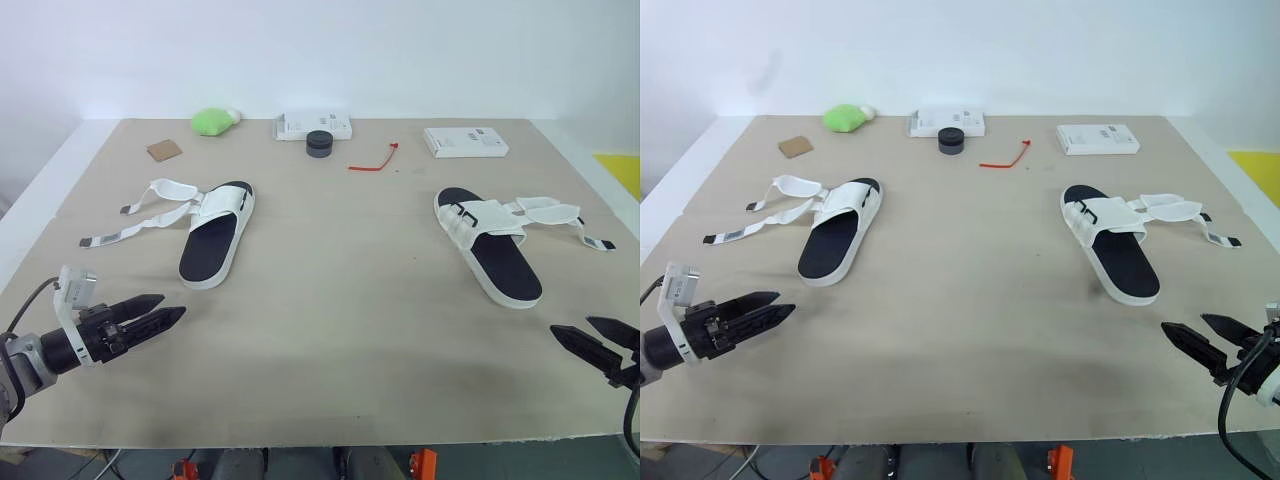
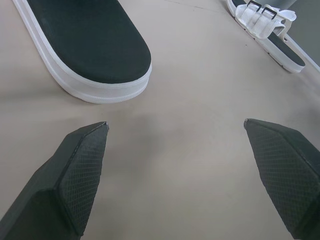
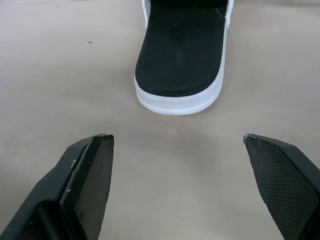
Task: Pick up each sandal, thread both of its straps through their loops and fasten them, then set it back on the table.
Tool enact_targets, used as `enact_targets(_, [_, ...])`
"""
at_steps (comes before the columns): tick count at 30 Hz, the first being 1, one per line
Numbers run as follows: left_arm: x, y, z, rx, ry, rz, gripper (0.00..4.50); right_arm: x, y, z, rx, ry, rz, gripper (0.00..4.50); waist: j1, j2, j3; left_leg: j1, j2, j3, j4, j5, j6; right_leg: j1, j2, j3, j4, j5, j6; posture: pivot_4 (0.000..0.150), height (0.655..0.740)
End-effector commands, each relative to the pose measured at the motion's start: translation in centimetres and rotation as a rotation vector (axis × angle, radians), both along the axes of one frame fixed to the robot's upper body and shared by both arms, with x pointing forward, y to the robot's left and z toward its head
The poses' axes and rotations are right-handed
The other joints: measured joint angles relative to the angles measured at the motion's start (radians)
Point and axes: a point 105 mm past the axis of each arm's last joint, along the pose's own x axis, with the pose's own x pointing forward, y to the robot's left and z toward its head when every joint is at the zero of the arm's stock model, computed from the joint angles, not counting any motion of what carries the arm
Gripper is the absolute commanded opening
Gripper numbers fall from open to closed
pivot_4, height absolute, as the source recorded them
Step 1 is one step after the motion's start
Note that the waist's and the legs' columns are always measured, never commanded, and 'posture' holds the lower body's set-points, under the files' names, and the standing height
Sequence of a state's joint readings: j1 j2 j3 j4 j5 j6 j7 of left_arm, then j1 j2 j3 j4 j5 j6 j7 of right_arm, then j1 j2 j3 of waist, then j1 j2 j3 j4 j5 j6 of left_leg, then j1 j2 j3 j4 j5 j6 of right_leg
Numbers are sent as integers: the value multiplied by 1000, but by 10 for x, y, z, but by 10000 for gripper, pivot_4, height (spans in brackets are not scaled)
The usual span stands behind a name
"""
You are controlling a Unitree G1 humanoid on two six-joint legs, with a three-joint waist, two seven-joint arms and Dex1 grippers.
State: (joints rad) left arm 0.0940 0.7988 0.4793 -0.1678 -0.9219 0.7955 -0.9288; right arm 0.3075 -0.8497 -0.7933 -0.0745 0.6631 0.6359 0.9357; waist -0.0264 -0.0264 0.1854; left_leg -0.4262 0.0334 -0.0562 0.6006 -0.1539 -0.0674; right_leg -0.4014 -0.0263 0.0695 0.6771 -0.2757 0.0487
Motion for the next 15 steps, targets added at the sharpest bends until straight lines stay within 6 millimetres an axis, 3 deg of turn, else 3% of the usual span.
enact_targets(1, [-9,-8,10,8,-40,-30,45000,2,0,9,-20,-33,5,44620,0,0,0,0,0,0,0,0,0,0,0,0,0,0,0,1500,7400])
enact_targets(9, [-22,-32,20,22,-89,-158,45000,4,7,9,-26,-46,9,44620,-1,0,-1,1,0,1,0,-1,1,0,1,2,1,0,0,1500,7400])
enact_targets(15, [-6,-63,41,14,-169,-333,45000,28,34,17,-99,-59,51,44620,0,0,-2,2,1,1,3,0,2,1,2,2,1,2,0,1500,7400])
